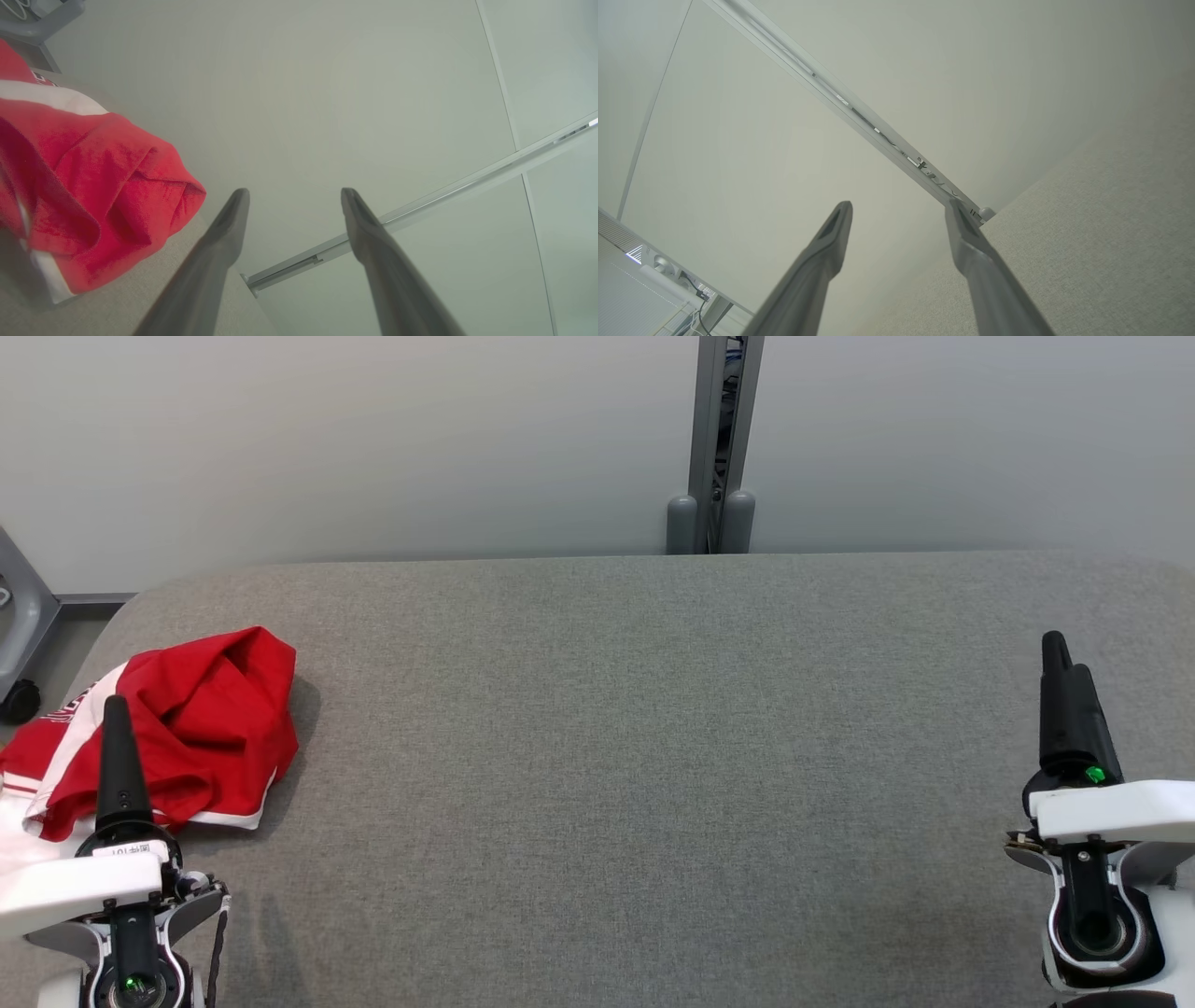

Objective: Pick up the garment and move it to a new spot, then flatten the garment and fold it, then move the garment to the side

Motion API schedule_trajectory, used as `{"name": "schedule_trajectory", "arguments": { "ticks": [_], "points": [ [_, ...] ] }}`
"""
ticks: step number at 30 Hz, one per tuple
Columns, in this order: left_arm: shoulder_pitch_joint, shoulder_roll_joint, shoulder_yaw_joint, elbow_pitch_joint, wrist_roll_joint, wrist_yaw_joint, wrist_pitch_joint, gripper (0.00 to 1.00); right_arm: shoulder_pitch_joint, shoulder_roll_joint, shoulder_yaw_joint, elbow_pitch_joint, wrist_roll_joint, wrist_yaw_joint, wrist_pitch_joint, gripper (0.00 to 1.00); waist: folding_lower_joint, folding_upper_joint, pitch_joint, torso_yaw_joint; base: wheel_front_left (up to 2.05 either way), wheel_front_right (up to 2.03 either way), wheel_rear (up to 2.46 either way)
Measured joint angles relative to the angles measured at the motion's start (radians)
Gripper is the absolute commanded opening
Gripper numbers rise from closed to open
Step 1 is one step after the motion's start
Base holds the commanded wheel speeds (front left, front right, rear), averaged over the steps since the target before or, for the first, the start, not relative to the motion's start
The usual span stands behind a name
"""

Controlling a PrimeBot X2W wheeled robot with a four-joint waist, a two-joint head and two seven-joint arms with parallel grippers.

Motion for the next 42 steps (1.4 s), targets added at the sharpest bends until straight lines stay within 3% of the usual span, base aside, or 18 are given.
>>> {"name": "schedule_trajectory", "arguments": {
  "ticks": [12,28,42],
  "points": [
    [0.026,0.003,-0.061,-0.095,0.211,0.006,-0.041,1.0,0.023,-0.006,0.017,-0.056,-0.281,0.0,-0.027,1.0,0.0,0.0,-0.002,-0.006,0.0,0.0,0.0],
    [0.062,0.005,-0.249,-0.198,0.558,0.101,-0.093,1.0,0.056,-0.023,0.048,-0.076,-0.532,0.0,-0.062,1.0,0.0,0.0,-0.002,-0.026,0.0,0.0,0.0],
    [0.091,0.006,-0.356,-0.08,0.728,0.171,-0.137,1.0,0.074,-0.025,0.06,-0.035,-0.701,0.001,-0.089,1.0,0.0,0.0,-0.004,-0.04,0.0,0.0,0.0]
  ]
}}
